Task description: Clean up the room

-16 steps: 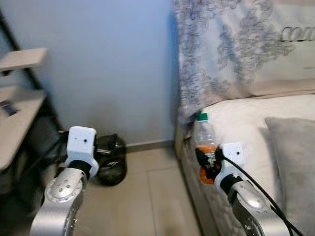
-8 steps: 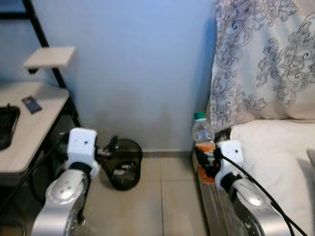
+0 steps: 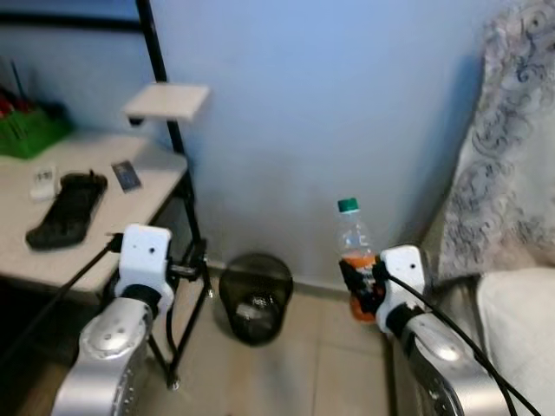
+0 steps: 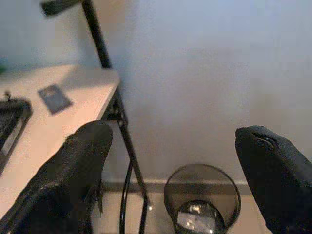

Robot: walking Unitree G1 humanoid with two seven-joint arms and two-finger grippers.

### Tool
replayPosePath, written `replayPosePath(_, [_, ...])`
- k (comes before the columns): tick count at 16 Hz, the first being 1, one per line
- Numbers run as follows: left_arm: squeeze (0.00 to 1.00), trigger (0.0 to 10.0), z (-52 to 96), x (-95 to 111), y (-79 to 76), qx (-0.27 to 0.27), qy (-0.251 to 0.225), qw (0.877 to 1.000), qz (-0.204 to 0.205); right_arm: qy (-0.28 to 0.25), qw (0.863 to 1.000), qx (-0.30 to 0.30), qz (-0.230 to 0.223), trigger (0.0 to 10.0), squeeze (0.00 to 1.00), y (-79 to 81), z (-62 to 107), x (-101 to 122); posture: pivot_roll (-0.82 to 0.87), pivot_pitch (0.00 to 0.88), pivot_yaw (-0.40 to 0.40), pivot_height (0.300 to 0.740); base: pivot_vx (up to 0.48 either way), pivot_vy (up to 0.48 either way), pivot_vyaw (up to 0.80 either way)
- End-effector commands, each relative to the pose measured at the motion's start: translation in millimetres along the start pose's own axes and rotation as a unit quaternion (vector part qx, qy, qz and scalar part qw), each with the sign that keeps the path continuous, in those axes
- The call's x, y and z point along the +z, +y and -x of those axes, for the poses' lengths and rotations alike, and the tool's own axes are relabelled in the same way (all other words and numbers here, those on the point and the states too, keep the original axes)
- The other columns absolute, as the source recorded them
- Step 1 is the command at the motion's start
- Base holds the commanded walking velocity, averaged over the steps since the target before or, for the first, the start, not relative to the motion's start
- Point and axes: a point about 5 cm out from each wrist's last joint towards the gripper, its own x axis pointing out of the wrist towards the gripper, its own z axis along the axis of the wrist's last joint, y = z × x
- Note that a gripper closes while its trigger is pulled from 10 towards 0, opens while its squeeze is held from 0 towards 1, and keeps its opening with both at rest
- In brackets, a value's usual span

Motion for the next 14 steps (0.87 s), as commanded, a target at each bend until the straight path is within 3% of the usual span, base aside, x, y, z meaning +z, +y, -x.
replayPosePath(1, [0.0,10.0,-1.6,2.6,-7.9,-0.017,-0.004,1.0,-0.001,0.004,1.0,-0.015,0.003,10.0,0.0,-10.3,2.0,-2.5,-0.01,0.0,0.036,0.74,0.311,0.0,0.0])
replayPosePath(14, [0.0,10.0,-5.0,1.2,-9.3,-0.023,-0.003,1.0,0.0,0.002,1.0,-0.018,0.021,10.0,0.0,-13.9,-4.8,2.8,-0.02,0.0,0.034,0.74,0.312,0.0,0.0])
